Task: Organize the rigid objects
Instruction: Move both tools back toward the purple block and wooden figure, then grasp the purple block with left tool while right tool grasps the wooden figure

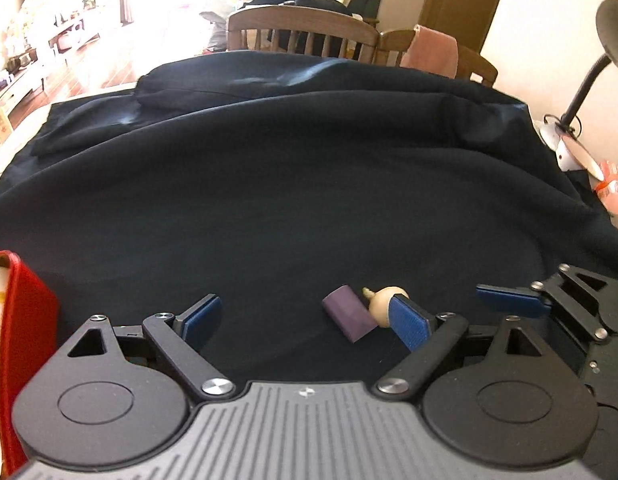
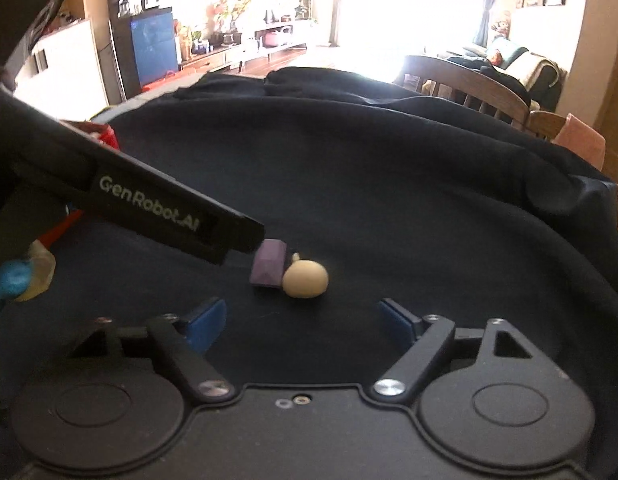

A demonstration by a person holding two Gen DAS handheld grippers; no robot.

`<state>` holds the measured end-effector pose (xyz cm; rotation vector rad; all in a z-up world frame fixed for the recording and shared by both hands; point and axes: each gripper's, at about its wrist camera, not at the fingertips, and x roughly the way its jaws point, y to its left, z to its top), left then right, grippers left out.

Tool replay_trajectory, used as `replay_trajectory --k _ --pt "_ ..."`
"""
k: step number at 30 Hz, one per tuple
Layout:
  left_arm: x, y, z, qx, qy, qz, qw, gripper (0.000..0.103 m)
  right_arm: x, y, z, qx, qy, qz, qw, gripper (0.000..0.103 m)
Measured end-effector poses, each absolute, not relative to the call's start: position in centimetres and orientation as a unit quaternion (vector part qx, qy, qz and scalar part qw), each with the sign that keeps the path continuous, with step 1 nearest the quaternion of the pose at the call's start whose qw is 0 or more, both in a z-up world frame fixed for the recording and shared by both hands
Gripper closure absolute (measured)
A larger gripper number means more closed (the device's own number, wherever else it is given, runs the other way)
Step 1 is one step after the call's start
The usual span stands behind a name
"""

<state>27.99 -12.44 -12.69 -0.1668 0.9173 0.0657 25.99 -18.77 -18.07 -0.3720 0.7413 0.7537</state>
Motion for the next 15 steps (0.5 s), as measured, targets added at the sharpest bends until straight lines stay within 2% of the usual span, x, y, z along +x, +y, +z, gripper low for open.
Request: replay_trajectory --k 4,7,9,13,15 --pt "28.9 -12.8 -13.6 -0.073 0.453 0.051 0.887 0.012 26.7 -18.5 -19.0 -0.188 0.346 0.362 0.845 0.030" --pt "29.6 -12.4 -14.3 -0.089 0.466 0.056 0.878 0.012 27.0 -18.4 -19.3 -0.195 0.344 0.367 0.842 0.036" --pt "29.9 -12.2 -14.7 -0.098 0.474 0.056 0.873 0.012 27.1 -18.4 -19.6 -0.200 0.342 0.370 0.840 0.044" --pt "30.3 -12.5 -15.2 -0.094 0.478 0.052 0.872 0.013 27.5 -18.4 -19.9 -0.202 0.341 0.373 0.839 0.048" --pt "30.4 -12.8 -15.3 -0.091 0.478 0.050 0.872 0.017 27.6 -18.4 -19.9 -0.201 0.339 0.374 0.839 0.050"
